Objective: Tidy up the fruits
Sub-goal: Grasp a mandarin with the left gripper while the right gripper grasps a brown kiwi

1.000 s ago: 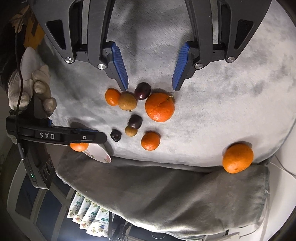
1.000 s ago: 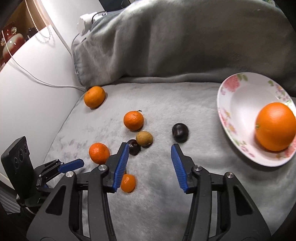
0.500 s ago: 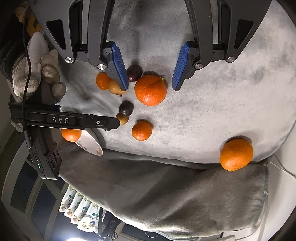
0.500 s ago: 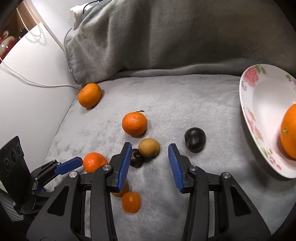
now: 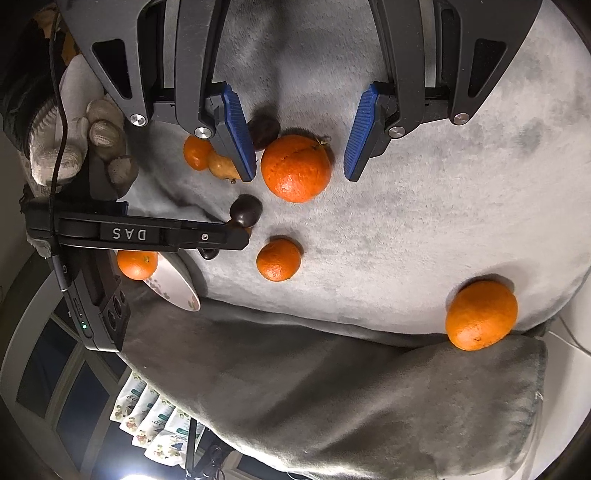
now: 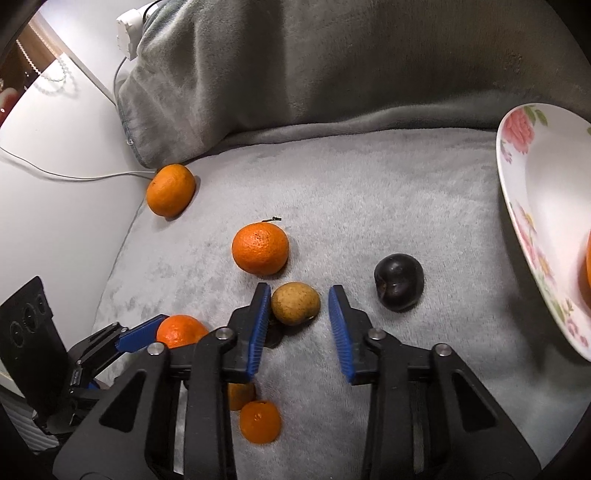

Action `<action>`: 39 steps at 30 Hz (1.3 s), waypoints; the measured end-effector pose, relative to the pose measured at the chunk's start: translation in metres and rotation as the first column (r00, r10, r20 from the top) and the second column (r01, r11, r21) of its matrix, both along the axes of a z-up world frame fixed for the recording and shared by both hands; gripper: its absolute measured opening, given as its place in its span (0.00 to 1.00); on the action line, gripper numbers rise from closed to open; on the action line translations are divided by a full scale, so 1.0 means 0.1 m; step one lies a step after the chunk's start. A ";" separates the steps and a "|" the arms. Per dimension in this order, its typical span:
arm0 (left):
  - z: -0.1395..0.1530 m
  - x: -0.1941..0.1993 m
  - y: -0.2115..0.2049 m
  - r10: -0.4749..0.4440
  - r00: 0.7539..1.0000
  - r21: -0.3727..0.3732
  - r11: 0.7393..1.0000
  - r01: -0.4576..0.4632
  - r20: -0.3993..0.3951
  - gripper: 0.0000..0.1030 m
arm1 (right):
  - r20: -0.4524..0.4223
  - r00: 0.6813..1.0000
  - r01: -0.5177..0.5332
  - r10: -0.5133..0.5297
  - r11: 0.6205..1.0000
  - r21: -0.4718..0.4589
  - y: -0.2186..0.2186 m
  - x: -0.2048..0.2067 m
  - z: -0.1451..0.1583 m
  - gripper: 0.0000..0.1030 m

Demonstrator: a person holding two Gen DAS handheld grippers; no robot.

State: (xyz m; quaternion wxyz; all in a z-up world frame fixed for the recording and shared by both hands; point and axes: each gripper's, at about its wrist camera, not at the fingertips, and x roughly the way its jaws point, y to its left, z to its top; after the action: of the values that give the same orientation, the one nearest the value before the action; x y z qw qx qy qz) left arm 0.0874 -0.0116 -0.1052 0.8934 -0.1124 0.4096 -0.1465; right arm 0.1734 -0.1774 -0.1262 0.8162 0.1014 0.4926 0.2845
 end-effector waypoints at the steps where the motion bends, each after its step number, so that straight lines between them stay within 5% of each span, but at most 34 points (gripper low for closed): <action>1: -0.01 0.01 0.00 -0.002 1.000 -0.002 1.000 0.002 -0.005 0.46 | -0.002 1.000 -0.001 0.001 1.000 0.005 0.01 0.00 0.00 0.29; 19: -0.06 0.05 0.03 0.002 1.000 -0.031 1.000 -0.003 -0.022 0.37 | 0.049 0.999 -0.002 0.002 1.000 0.004 -0.11 -0.12 0.09 0.28; 39: 0.27 0.21 -0.29 -0.051 0.997 -0.051 0.997 0.054 0.053 0.37 | 0.255 0.964 0.092 -0.071 0.993 -0.069 -0.71 -0.56 0.55 0.28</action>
State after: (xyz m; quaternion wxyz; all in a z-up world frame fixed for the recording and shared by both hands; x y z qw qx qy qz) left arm 0.1084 -0.0402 -0.0778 0.8963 -0.1211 0.3851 -0.1837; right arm 0.1170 -0.2485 -0.0712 0.8865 0.0519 0.3915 0.2412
